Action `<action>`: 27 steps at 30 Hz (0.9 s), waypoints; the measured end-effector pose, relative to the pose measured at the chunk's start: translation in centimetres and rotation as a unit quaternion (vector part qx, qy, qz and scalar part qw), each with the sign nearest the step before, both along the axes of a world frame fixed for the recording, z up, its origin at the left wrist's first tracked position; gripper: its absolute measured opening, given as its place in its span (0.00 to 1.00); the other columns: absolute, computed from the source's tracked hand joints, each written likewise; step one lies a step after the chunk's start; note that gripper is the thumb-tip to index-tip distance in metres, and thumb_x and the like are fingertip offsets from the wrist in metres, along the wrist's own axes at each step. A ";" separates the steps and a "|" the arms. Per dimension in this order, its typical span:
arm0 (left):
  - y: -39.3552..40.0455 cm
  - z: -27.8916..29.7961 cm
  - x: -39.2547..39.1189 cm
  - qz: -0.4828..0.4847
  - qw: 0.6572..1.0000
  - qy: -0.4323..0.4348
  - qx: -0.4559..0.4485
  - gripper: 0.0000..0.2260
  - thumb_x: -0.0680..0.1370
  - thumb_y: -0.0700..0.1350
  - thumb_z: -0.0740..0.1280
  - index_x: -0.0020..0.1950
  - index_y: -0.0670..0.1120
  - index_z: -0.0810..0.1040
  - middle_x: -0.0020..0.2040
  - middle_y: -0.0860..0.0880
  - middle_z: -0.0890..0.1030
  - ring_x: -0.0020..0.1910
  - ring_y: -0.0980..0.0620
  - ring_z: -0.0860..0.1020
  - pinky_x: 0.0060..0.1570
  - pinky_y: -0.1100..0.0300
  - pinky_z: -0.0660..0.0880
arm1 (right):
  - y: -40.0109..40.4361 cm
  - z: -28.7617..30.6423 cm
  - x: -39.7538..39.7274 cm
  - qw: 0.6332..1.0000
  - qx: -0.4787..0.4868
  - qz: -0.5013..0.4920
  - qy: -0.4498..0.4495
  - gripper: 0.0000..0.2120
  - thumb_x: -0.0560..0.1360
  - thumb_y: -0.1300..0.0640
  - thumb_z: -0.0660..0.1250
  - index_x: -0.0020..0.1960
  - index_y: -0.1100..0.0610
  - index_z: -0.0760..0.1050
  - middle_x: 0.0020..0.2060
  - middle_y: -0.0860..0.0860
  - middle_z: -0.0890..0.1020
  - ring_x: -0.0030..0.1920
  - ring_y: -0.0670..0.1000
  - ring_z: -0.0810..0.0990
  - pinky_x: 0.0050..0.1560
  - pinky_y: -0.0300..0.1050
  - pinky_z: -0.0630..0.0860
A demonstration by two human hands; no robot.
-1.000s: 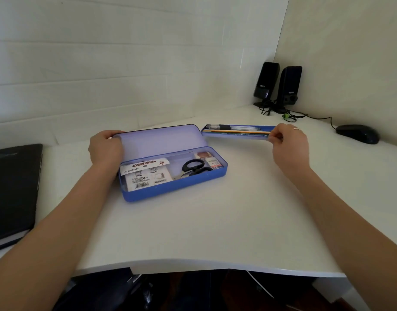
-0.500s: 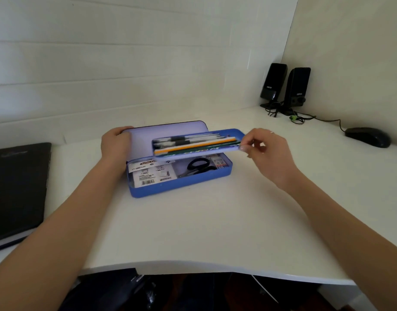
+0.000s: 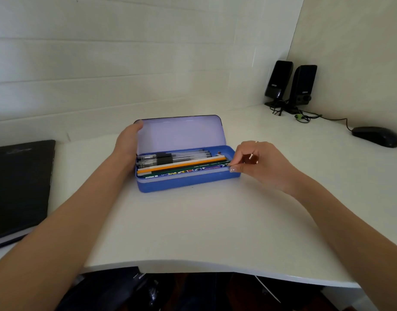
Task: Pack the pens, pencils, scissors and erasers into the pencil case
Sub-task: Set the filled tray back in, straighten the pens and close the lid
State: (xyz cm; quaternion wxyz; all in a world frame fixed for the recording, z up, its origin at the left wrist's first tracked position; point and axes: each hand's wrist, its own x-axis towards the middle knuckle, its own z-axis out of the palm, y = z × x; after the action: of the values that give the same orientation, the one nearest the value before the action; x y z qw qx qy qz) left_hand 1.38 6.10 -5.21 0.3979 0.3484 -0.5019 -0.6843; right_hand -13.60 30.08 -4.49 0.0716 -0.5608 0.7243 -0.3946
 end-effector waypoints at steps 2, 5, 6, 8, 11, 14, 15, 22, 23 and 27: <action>0.2 -0.2 -0.1 -0.021 1.000 -0.014 0.013 0.06 0.78 0.49 0.62 0.44 0.50 0.75 0.43 0.50 0.78 0.39 0.53 0.76 0.39 0.60 0.73 | 0.1 0.0 -0.2 1.000 -0.004 -0.007 -0.003 0.06 0.69 0.67 0.73 0.36 0.58 0.80 0.31 0.45 0.77 0.33 0.43 0.70 0.34 0.27 0.66; 0.4 -0.3 -0.1 -0.040 0.999 -0.030 -0.015 0.11 0.78 0.51 0.61 0.57 0.48 0.74 0.52 0.48 0.77 0.43 0.52 0.76 0.42 0.58 0.73 | 0.4 0.3 -0.9 0.999 0.026 0.001 -0.025 0.07 0.69 0.66 0.73 0.36 0.55 0.80 0.27 0.41 0.78 0.30 0.42 0.72 0.32 0.26 0.66; 0.5 -0.3 -0.2 -0.042 0.997 -0.052 -0.049 0.15 0.79 0.50 0.60 0.63 0.46 0.71 0.56 0.47 0.76 0.45 0.52 0.76 0.44 0.58 0.73 | 0.6 0.4 -1.1 0.999 0.044 0.007 -0.031 0.07 0.69 0.65 0.73 0.36 0.55 0.81 0.27 0.39 0.79 0.29 0.41 0.72 0.32 0.25 0.66; 0.8 -0.5 -0.4 -0.046 0.983 -0.114 -0.133 0.21 0.80 0.50 0.59 0.72 0.46 0.63 0.60 0.48 0.71 0.53 0.50 0.73 0.53 0.57 0.71 | 0.7 0.5 -1.5 0.998 0.056 0.001 -0.039 0.06 0.68 0.63 0.74 0.36 0.52 0.82 0.30 0.39 0.80 0.31 0.41 0.71 0.33 0.25 0.66; 1.4 -0.8 -0.8 -0.063 0.966 -0.158 -0.193 0.26 0.80 0.51 0.58 0.75 0.47 0.53 0.67 0.48 0.68 0.66 0.47 0.69 0.68 0.53 0.65 | 0.7 -0.1 -2.0 0.998 0.027 -0.025 -0.060 0.08 0.69 0.59 0.74 0.44 0.48 0.82 0.43 0.44 0.81 0.35 0.42 0.70 0.37 0.28 0.68; 2.1 -0.9 -1.0 -0.081 0.951 -0.195 -0.227 0.30 0.80 0.52 0.57 0.77 0.46 0.46 0.76 0.46 0.59 0.74 0.47 0.60 0.73 0.55 0.56 | 0.2 -0.4 -2.1 0.991 0.004 -0.069 -0.114 0.13 0.76 0.55 0.67 0.59 0.47 0.76 0.57 0.47 0.75 0.48 0.46 0.73 0.51 0.36 0.69; 2.4 -1.0 -1.0 -0.086 0.946 -0.203 -0.239 0.31 0.81 0.51 0.57 0.77 0.45 0.43 0.77 0.47 0.55 0.76 0.49 0.57 0.73 0.58 0.53 | 0.0 -0.5 -2.2 0.987 -0.005 -0.089 -0.135 0.15 0.77 0.54 0.64 0.63 0.47 0.72 0.61 0.47 0.73 0.55 0.47 0.73 0.55 0.39 0.68; 2.8 -0.9 -0.8 -0.129 0.942 -0.191 -0.245 0.27 0.81 0.52 0.55 0.77 0.47 0.51 0.75 0.48 0.62 0.74 0.49 0.62 0.73 0.55 0.57 | -0.3 -0.7 -2.6 0.972 0.079 -0.162 -0.149 0.16 0.81 0.53 0.55 0.67 0.53 0.69 0.58 0.54 0.80 0.51 0.50 0.78 0.49 0.41 0.74; 2.7 -0.9 -0.7 -0.138 0.945 -0.178 -0.238 0.24 0.81 0.51 0.55 0.76 0.48 0.56 0.73 0.48 0.66 0.71 0.50 0.65 0.72 0.53 0.61 | -0.1 -0.3 -2.8 0.968 0.067 -0.175 -0.167 0.14 0.81 0.51 0.56 0.64 0.54 0.71 0.54 0.54 0.81 0.49 0.51 0.79 0.49 0.44 0.75; 3.3 -0.8 -0.7 -0.192 0.943 -0.147 -0.230 0.14 0.81 0.48 0.55 0.66 0.53 0.69 0.63 0.53 0.74 0.60 0.55 0.74 0.61 0.58 0.70 | 0.9 0.6 -3.3 0.955 0.068 -0.232 -0.171 0.15 0.78 0.44 0.58 0.53 0.56 0.70 0.34 0.52 0.82 0.35 0.49 0.79 0.36 0.43 0.72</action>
State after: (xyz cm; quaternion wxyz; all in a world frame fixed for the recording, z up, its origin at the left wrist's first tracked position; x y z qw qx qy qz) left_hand 0.68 9.44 -6.02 0.2502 0.2407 -0.7560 -0.5549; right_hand -16.86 30.99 -3.88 0.1389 -0.2951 0.8366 -0.4400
